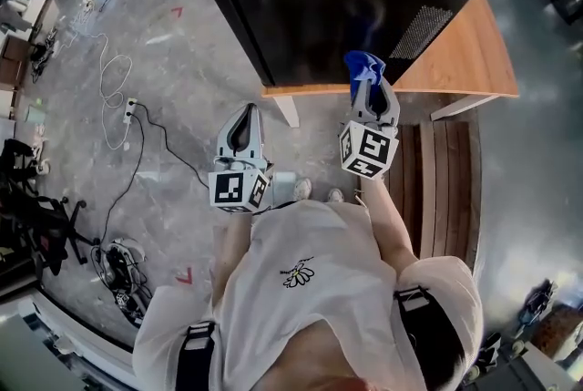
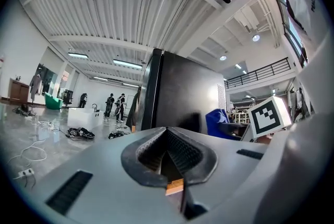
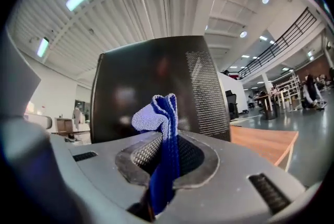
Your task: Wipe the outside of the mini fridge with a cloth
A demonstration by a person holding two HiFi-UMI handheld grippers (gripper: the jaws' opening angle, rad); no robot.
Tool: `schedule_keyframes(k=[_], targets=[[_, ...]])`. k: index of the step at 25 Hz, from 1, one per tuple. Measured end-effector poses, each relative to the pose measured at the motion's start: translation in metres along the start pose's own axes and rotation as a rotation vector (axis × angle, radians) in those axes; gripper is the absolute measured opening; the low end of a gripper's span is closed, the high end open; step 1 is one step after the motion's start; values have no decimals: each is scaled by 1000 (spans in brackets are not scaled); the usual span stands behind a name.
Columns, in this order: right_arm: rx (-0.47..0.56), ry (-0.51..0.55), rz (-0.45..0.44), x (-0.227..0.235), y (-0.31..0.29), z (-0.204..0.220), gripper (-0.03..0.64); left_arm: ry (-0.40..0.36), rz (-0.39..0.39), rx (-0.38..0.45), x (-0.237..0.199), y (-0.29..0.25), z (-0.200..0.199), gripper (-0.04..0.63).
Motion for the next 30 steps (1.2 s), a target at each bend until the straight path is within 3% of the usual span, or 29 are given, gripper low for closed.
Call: schedule_keyframes(k=[6, 13, 20, 30], targets=[[-57, -25, -219, -93, -21, 28, 61, -15, 6, -14, -18, 10, 7, 5], [-168, -54, -354, -194, -42, 78, 61, -26, -80, -42, -69, 42, 15, 5], [-162, -46, -361, -233, -62, 90, 61, -30, -156, -57, -111, 59, 22, 5], [-142, 1, -291, -190, -57, 77, 61, 15, -91, -59, -96, 42, 22, 5]])
Point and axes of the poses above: the fingertips, and each gripper's own axes: y backward along the fingers, x to its right, z out of its underside, the point moved 10 cm from there along y, backward along the fingers, and after that the axes turned 5 degrees about -y, right-handed, at the moved point
